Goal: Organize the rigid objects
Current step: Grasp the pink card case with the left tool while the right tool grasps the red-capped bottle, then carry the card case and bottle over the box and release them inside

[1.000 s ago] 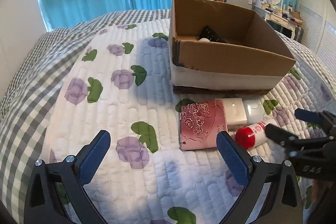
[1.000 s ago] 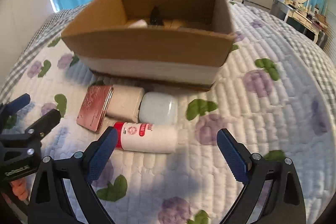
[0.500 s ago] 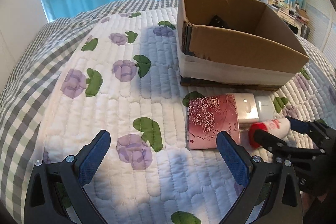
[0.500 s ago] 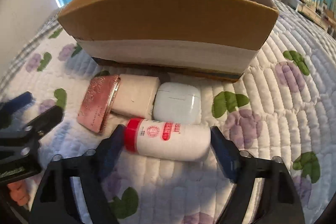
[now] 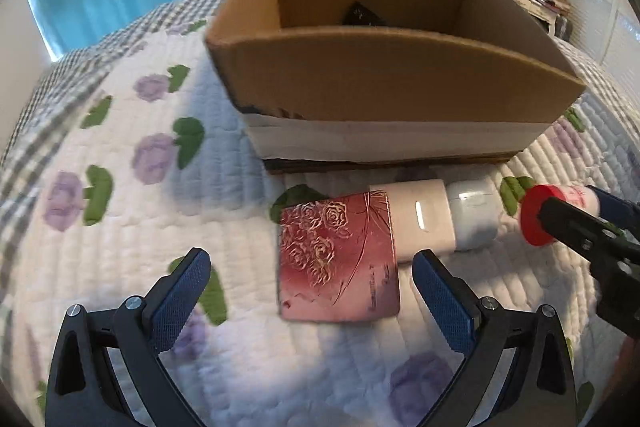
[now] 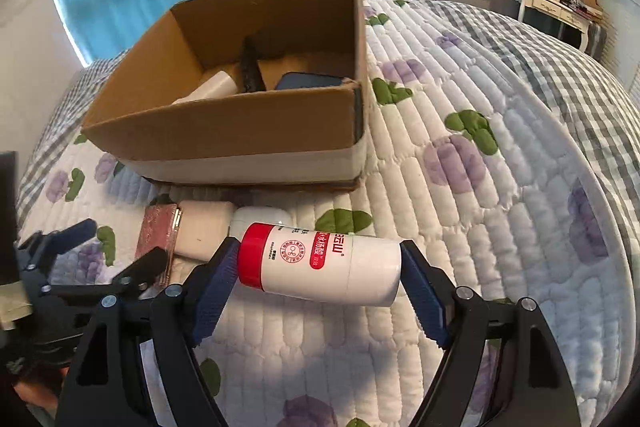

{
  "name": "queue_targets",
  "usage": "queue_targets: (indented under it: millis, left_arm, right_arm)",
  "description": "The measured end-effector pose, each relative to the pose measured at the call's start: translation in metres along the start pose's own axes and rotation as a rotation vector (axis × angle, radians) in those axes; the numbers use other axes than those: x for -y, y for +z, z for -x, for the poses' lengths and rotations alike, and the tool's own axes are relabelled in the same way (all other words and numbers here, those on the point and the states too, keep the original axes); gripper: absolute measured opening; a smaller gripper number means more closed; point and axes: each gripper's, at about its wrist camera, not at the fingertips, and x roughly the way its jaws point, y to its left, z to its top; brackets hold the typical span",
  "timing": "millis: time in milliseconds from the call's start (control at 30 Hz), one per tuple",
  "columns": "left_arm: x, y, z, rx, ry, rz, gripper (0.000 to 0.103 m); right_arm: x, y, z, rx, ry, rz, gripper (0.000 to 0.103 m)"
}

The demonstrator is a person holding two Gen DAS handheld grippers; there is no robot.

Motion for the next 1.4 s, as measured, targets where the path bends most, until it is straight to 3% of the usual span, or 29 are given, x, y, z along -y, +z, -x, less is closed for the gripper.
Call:
queue_targets:
  millis: [67,267,333,367,433,500,1100,1400]
  left_arm:
    - [0.0,-0.001,-0.009,-0.014,0.004,0.0,0.103]
    - [-0.017,-0.002,-0.025,-0.055,-0.15,0.068,0.102]
    - [-0.018,-0.003,-0.027,-0.056,-0.161,0.071,0.101]
    - [-0.017,-0.004,-0.026,-0.052,-0.17,0.061,0.099]
    - [-0.016,-0.005,-0.02,-0.042,-0.217,0.047,0.073]
    - [-0.014,-0.007,-0.015,-0.039,-0.233,0.032,0.068]
    - [-0.017,-0.027,0.055,0.066,0.079,0.08,0.068]
    - [-0.015,0.005,0.106,0.185,0.122,0.093,0.068]
  right_arm:
    - [0.001,0.004,-0.001,-0.005,-0.005,0.004,0.079]
    - [0.001,0.005,-0.002,-0.022,-0.013,0.018,0.079]
    - [0.0,0.004,-0.004,-0.032,-0.013,0.017,0.079]
    - [0.001,0.004,-0.005,-0.034,-0.013,0.017,0.079]
    - [0.001,0.003,-0.005,-0.036,-0.02,0.022,0.079]
    - [0.0,0.003,-0.004,-0.032,-0.026,0.026,0.079]
    - [-0.011,-0.003,0.031,0.073,-0.067,0.084,0.079]
    - [-0.018,0.022,0.082,0.186,-0.035,0.129,0.079]
